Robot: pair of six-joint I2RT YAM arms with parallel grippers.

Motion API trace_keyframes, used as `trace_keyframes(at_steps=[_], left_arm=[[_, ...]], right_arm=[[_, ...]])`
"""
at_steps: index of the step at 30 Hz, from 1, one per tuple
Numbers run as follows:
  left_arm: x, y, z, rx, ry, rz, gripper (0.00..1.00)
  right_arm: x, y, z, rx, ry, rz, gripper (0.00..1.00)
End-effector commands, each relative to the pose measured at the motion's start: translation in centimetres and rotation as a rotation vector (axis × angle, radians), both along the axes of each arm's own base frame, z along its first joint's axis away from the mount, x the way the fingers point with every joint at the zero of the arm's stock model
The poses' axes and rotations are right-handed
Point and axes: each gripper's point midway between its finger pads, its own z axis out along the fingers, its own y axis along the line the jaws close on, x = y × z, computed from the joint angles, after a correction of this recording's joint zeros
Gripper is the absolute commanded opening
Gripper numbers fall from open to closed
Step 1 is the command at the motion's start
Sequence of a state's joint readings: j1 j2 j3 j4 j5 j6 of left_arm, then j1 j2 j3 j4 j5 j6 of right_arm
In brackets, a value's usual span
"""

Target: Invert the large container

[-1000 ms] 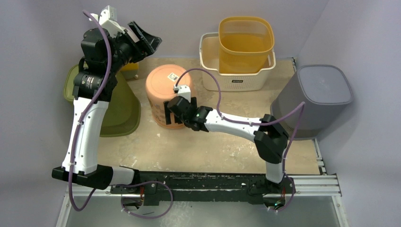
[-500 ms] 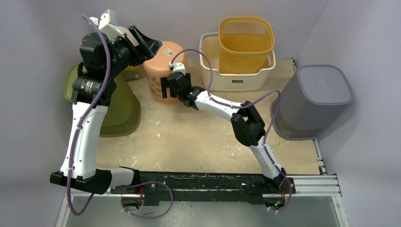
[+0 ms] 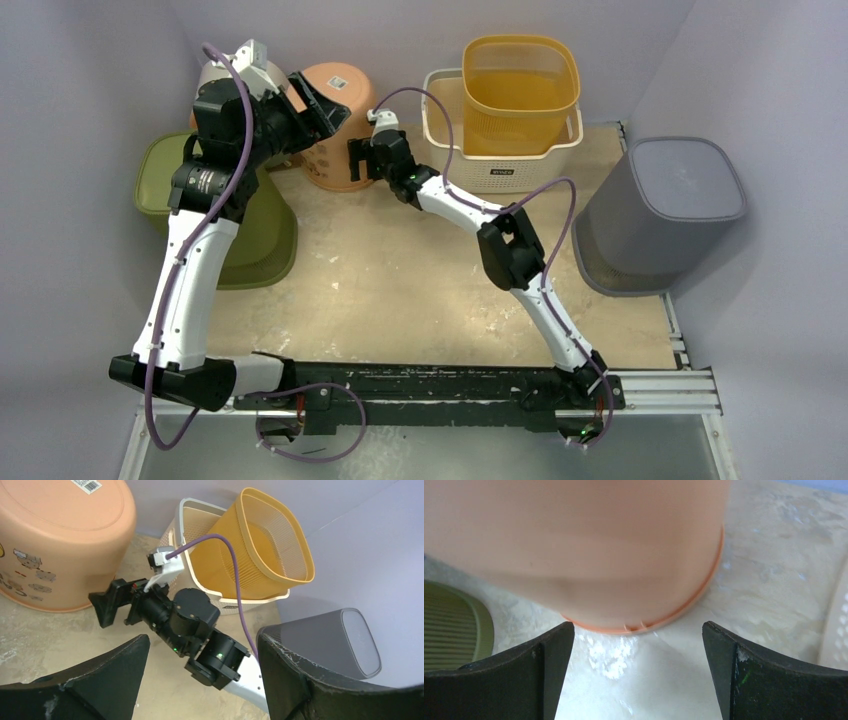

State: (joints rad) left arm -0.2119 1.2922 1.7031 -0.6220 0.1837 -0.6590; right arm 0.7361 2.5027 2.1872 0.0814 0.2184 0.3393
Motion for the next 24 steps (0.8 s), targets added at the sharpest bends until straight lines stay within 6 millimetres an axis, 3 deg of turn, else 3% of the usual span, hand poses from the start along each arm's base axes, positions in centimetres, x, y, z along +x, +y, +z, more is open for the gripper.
trace_keyframes(at_steps=[1, 5, 8, 12, 15, 19, 24], left_arm=[[-0.7, -0.2, 3.0, -0.018, -0.096, -0.018, 0.77], [-1.1, 0.1, 3.2, -0.017, -0.09, -0.003, 0.77], [-1.7, 0.7, 2.4, -0.015, -0.074, 0.023, 0.77], [-2.5, 1.0, 0.6, 0.001, -0.042, 0.031, 0.77], [-2.7, 0.9, -0.2, 0.002, -0.028, 0.021, 0.77], [-2.8, 0.4, -0.5, -0.016, -0.024, -0.004, 0.77], [-2.9, 0.4, -1.3, -0.011, -0.006, -0.004, 0.77]], right_arm=[[-2.3, -1.6, 11.7, 0.087, -0.146, -0.01, 1.0], [-5.1, -4.7, 17.4, 0.072, -0.187, -0.017, 1.0], [-7.5, -6.0, 20.3, 0.022, -0.178, 0.049, 1.0], [-8.5, -10.3, 24.4, -0.082, -0.204, -0.038, 1.0], [-8.0, -14.2, 26.6, -0.131, -0.224, -0.152, 1.0], [-6.0, -19.2, 27.6, -0.187, -0.191, -0.263, 0.98], [-2.7, -23.2, 25.7, -0.203, -0.097, -0.266, 0.94]])
